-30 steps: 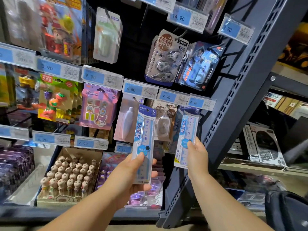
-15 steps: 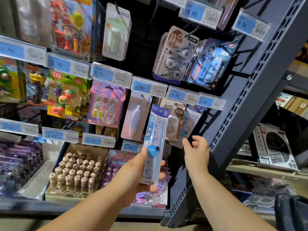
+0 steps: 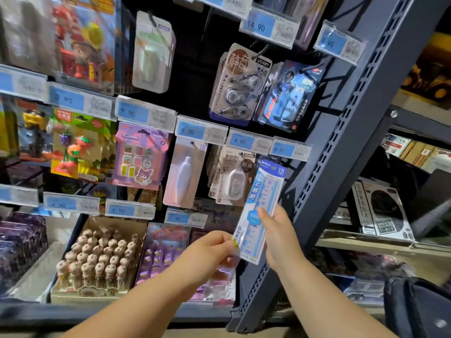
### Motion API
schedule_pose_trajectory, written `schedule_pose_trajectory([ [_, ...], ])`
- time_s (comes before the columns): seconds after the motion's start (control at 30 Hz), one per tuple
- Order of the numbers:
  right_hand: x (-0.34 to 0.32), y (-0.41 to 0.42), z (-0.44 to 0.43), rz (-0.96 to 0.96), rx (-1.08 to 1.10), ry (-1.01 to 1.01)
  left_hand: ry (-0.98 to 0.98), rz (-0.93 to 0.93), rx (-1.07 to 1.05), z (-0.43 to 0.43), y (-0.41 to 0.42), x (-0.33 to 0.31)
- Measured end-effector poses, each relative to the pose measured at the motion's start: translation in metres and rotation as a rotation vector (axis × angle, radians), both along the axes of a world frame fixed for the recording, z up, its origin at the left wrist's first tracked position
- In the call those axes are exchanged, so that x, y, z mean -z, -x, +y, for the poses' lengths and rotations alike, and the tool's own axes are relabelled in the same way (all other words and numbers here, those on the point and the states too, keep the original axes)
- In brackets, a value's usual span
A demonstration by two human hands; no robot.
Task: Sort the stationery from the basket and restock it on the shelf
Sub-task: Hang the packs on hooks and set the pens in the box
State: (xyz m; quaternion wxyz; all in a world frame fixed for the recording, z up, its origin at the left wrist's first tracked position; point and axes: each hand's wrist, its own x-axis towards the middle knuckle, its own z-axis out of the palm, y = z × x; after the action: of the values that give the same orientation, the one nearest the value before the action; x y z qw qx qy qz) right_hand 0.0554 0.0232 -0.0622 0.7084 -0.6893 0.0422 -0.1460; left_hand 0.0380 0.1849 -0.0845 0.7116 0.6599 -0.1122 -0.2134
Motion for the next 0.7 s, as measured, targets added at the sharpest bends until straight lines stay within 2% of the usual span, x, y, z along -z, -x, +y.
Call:
schedule_pose_trajectory([
  [0.27, -0.007, -0.009, -0.013, -0.071, 0.16, 0.12, -0.268, -0.234, -0.092, -0.041, -0.032, -0.031],
  [0.7, -0.003, -0.027, -0.036, -0.066, 0.246, 0.195, -0.381, -0.277, -0.136, -0.065, -0.05, -0.029],
])
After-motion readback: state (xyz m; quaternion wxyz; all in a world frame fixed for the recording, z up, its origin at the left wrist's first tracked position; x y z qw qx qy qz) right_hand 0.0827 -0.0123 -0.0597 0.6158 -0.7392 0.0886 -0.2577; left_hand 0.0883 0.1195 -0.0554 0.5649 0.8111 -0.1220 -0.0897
